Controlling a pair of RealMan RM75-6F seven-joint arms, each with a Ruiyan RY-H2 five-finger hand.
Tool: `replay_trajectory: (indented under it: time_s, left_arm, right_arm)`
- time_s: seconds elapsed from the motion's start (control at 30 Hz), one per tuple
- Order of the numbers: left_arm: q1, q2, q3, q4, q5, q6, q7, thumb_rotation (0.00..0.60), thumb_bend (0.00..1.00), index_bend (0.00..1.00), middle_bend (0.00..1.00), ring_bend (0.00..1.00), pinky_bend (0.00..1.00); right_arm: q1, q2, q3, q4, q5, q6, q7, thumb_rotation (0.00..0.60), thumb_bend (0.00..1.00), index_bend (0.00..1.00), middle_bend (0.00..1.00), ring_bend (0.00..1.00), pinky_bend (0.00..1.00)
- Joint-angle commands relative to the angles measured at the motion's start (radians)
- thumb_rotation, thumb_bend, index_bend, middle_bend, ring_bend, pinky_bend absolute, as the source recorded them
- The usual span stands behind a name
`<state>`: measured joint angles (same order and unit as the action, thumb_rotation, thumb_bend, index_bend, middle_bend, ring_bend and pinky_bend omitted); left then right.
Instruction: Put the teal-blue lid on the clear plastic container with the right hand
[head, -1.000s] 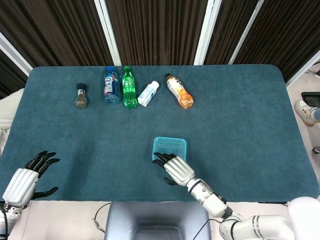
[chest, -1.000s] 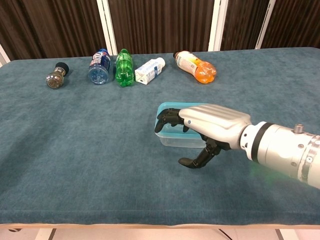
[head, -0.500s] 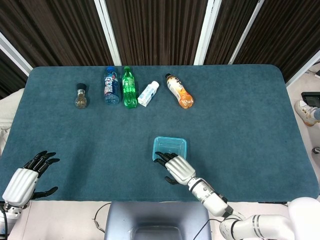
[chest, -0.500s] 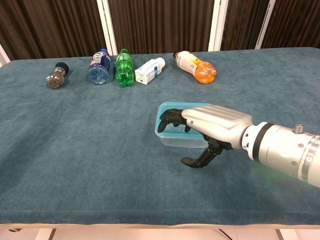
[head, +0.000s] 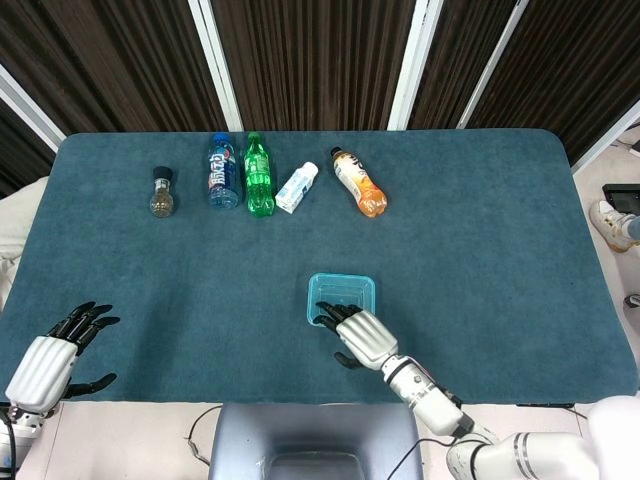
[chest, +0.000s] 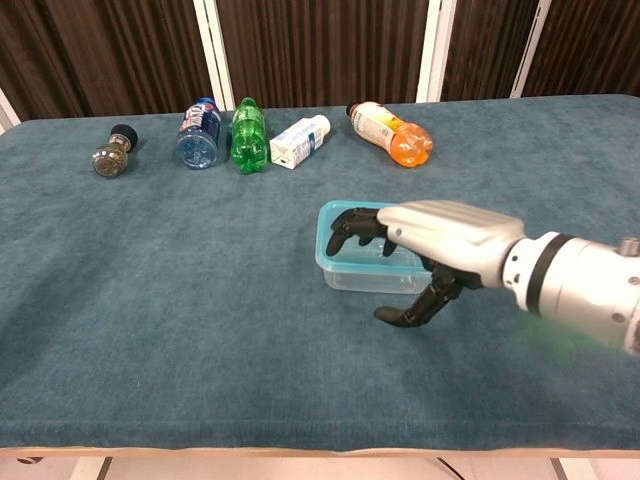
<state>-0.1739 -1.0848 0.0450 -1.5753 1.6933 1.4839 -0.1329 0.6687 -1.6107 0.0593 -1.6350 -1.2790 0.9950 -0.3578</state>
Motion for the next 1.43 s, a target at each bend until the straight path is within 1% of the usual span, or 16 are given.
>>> replay_trajectory:
  time_s: [0.03,0.27,0.33,0.4,0.53,0.6,0.67,0.77,0.87,1.07,1.27,1.43]
  left_arm:
    - [0.000,-0.001,0.000,0.000,0.000,0.000,0.001,0.600,0.42,0.25,0.15,0.10,0.32]
    - [0.001,-0.002,0.000,0.001,0.002,0.004,0.003,0.600,0.42,0.25,0.15,0.10,0.32]
    - [0.002,-0.002,-0.001,0.001,0.003,0.006,0.004,0.600,0.42,0.25,0.15,0.10,0.32]
    - [0.002,-0.003,-0.001,0.001,0.003,0.007,0.006,0.600,0.42,0.25,0.15,0.10,0.32]
    - [0.004,-0.005,-0.001,0.001,0.005,0.011,0.011,0.600,0.42,0.25,0.15,0.10,0.32]
    - [0.005,-0.008,-0.003,0.002,0.004,0.013,0.016,0.600,0.41,0.25,0.15,0.10,0.32]
    - [0.005,-0.010,-0.004,0.002,0.004,0.015,0.020,0.600,0.41,0.25,0.15,0.10,0.32]
    - [0.004,-0.016,-0.006,0.002,0.002,0.013,0.032,0.600,0.42,0.25,0.15,0.10,0.32]
    - [0.004,-0.018,-0.005,0.001,0.002,0.011,0.039,0.600,0.41,0.25,0.15,0.10,0.32]
    - [0.006,-0.023,-0.008,0.002,0.002,0.017,0.048,0.600,0.41,0.25,0.15,0.10,0.32]
    - [0.006,-0.025,-0.009,0.004,0.002,0.019,0.047,0.600,0.42,0.25,0.15,0.10,0.32]
    - [0.005,-0.024,-0.009,0.004,0.001,0.015,0.045,0.600,0.41,0.25,0.15,0.10,0.32]
  right_arm:
    - [-0.018,0.024,-0.004,-0.024,-0.037,0.043,-0.010,0.600,0.48,0.34,0.20,0.24,0.39]
    - [-0.089,0.081,-0.041,-0.058,-0.133,0.192,-0.097,0.600,0.48,0.33,0.20,0.22,0.38]
    - [-0.124,0.109,-0.063,-0.068,-0.162,0.248,-0.139,0.600,0.48,0.29,0.20,0.19,0.34]
    - [-0.167,0.140,-0.088,-0.078,-0.186,0.307,-0.176,0.600,0.45,0.23,0.19,0.15,0.31]
    - [-0.260,0.198,-0.141,-0.073,-0.223,0.417,-0.212,0.600,0.33,0.09,0.08,0.05,0.19]
    - [-0.307,0.226,-0.163,-0.059,-0.231,0.465,-0.218,0.600,0.31,0.06,0.05,0.02,0.16]
    - [-0.338,0.246,-0.173,-0.049,-0.233,0.492,-0.212,0.600,0.31,0.04,0.04,0.01,0.15]
    - [-0.381,0.280,-0.177,-0.033,-0.217,0.516,-0.166,0.600,0.31,0.02,0.03,0.00,0.14]
    - [-0.406,0.294,-0.174,-0.017,-0.203,0.522,-0.140,0.600,0.31,0.01,0.02,0.00,0.11]
    - [-0.455,0.308,-0.154,-0.007,-0.165,0.539,-0.138,0.600,0.31,0.00,0.00,0.00,0.01]
    - [-0.483,0.302,-0.138,0.002,-0.182,0.555,-0.133,0.600,0.31,0.00,0.00,0.00,0.00]
    - [-0.493,0.299,-0.130,0.004,-0.192,0.543,-0.134,0.600,0.31,0.00,0.00,0.00,0.00]
